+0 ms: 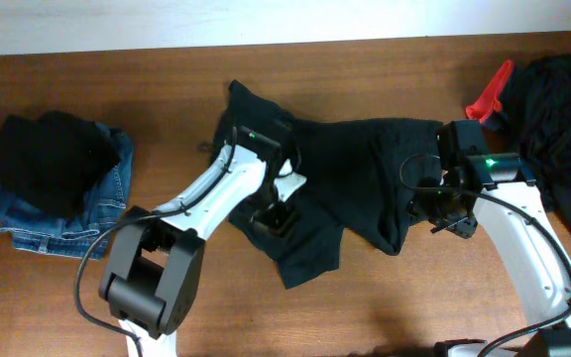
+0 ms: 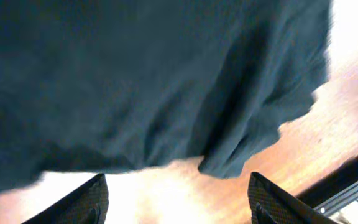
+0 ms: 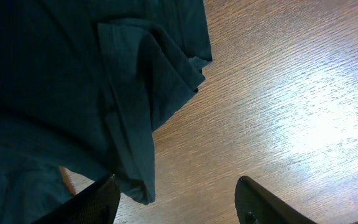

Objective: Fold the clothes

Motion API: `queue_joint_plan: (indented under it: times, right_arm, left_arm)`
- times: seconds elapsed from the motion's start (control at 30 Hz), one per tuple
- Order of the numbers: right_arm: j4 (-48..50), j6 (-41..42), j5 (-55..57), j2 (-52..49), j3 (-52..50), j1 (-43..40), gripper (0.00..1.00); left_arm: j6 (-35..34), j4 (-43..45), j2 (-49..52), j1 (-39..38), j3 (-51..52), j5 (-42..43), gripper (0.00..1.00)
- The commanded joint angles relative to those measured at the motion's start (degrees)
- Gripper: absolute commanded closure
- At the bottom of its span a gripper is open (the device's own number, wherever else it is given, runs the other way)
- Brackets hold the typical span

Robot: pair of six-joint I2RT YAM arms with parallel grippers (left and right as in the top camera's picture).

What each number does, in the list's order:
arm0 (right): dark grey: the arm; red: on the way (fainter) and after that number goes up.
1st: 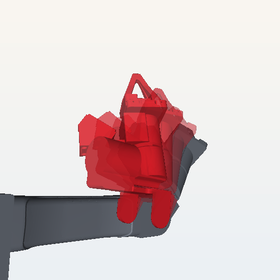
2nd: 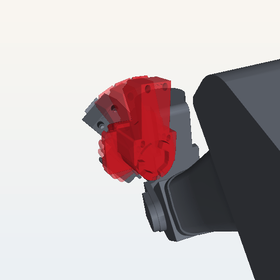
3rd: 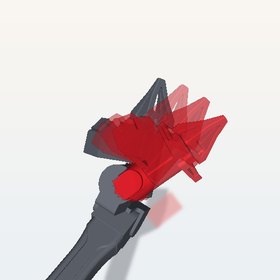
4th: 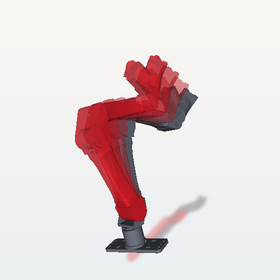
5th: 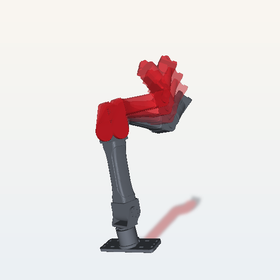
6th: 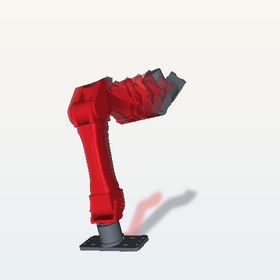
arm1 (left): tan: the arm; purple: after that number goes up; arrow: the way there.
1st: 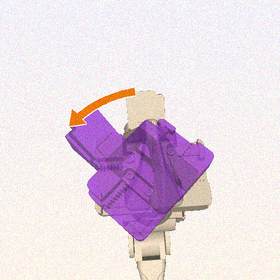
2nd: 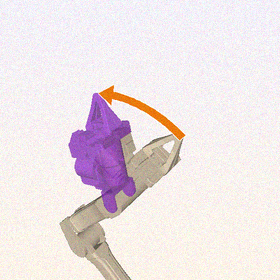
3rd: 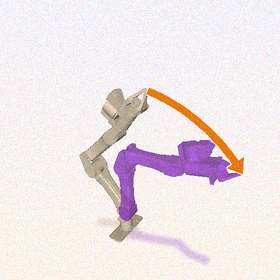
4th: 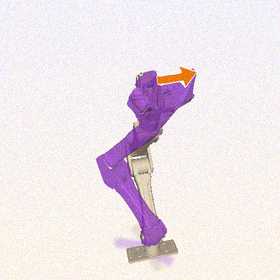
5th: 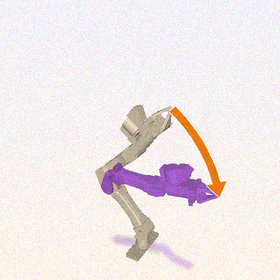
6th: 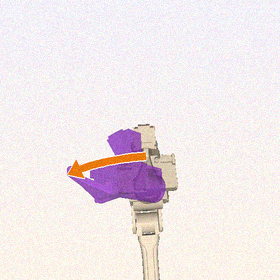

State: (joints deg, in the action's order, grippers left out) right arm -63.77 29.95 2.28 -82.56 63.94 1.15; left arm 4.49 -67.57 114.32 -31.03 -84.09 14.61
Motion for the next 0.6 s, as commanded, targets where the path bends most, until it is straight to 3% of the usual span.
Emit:
queue_joint_plan:
  times: [0.0, 0.23, 0.33, 0.47, 0.57]
  right_arm:
    - [0.15, 0.31, -0.11, 0.46, 0.33, -0.42, 0.35]
    - [0.15, 0.28, -0.13, 0.44, 0.33, -0.42, 0.35]
    - [-0.02, 0.28, -0.13, 0.46, 0.33, -0.42, 0.35]
    - [-0.50, 0.28, -0.11, 0.46, 0.33, -0.42, 0.35]
    - [-0.50, 0.28, -0.13, 0.46, 0.33, -0.42, 0.35]
  left_arm:
    - [-4.09, 1.73, -1.09, -0.28, 4.83, 0.87, 0.28]
    - [-4.28, 7.78, -1.09, -0.26, 11.91, 1.05, 0.25]
    - [-4.31, 9.35, -1.09, -0.26, 12.74, 0.50, 0.33]
    - [-4.33, 9.62, -1.09, -0.20, 12.76, 0.44, 0.61]
    - [-5.01, 9.44, -1.09, -0.15, 12.76, 0.00, 0.88]
